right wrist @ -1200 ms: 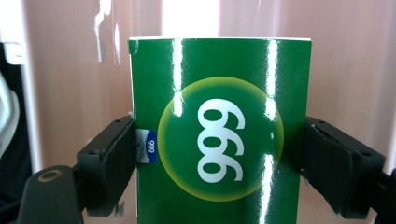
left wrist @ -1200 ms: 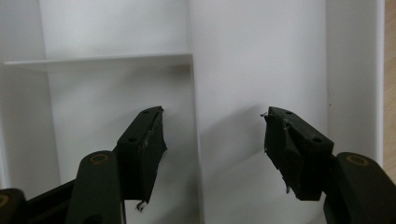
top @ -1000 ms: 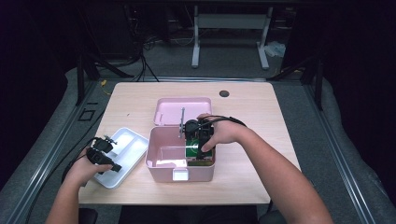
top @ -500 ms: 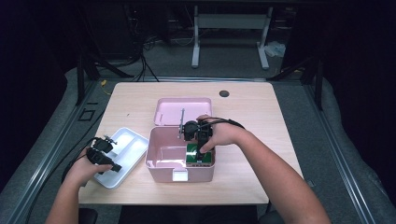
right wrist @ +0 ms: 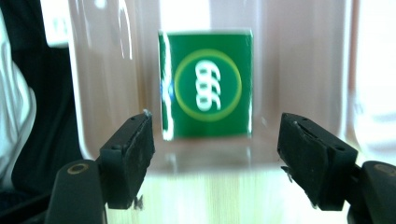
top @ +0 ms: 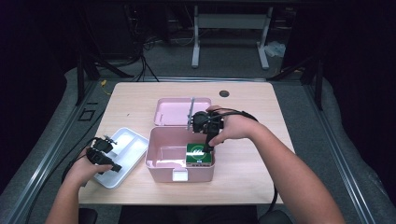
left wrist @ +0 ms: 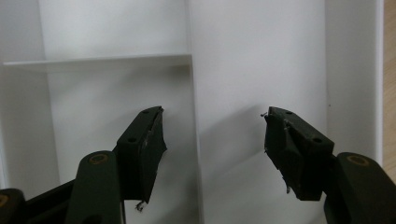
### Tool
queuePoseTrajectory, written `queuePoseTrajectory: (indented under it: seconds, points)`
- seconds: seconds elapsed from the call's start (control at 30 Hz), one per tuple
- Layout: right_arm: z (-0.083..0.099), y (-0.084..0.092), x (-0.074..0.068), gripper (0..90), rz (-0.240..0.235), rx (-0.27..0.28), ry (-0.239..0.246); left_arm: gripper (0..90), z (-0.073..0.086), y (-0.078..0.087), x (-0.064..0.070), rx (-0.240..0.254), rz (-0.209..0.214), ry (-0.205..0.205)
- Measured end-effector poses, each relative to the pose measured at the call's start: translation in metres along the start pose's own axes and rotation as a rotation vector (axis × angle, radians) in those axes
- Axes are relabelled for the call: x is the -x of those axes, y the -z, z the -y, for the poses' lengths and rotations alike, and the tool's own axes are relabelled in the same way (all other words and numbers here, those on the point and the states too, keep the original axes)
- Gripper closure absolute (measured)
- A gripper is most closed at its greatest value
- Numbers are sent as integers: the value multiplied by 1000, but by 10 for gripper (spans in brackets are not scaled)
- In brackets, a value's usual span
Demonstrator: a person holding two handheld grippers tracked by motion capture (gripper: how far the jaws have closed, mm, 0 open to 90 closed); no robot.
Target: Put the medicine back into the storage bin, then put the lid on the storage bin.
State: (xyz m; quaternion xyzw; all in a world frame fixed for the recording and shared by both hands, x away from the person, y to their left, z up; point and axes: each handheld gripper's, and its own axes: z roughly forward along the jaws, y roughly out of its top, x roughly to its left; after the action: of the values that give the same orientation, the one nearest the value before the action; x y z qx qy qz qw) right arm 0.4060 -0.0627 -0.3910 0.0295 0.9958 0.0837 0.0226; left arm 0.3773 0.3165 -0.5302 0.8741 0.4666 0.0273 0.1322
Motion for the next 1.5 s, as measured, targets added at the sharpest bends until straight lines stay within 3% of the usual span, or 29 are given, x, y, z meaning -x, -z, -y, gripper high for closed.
queuePoseTrajectory:
  seconds: [0.2,0.33,0.47,0.5,0.7,0.8,0.93,1.0,1.1,1.2,1.33,1.37,1.5]
  points:
    - [36,12,4,275,28,-8,-64,377,0,0,-1,0,0,-3]
    - [61,10,8,282,65,-1,-138,378,-1,0,0,-1,-4,-1]
    - [84,1,10,285,89,26,-250,380,-1,0,0,0,-9,-3]
    - [90,-2,11,285,73,43,-280,382,-1,0,0,2,-9,-1]
    - [118,-27,6,305,183,154,-502,395,-1,0,-2,7,-11,-3]
    - [131,-43,1,345,180,229,-623,400,-1,0,-3,10,-12,-5]
    - [143,-60,-8,351,230,268,-738,421,1,1,-6,9,-18,-1]
    - [147,-67,-12,359,249,283,-765,431,1,4,-6,22,-16,7]
    - [150,-76,-19,360,241,287,-782,455,0,9,-8,41,-20,11]
    - [155,-82,-24,360,235,339,-809,493,0,12,-10,52,-20,16]
    - [158,-84,-27,360,286,373,-827,539,-2,13,-13,42,-25,26]
    - [161,-85,-30,360,322,395,-830,558,-6,13,-14,41,-28,38]
    - [165,-90,-34,366,322,426,-837,625,-13,9,-15,0,-16,37]
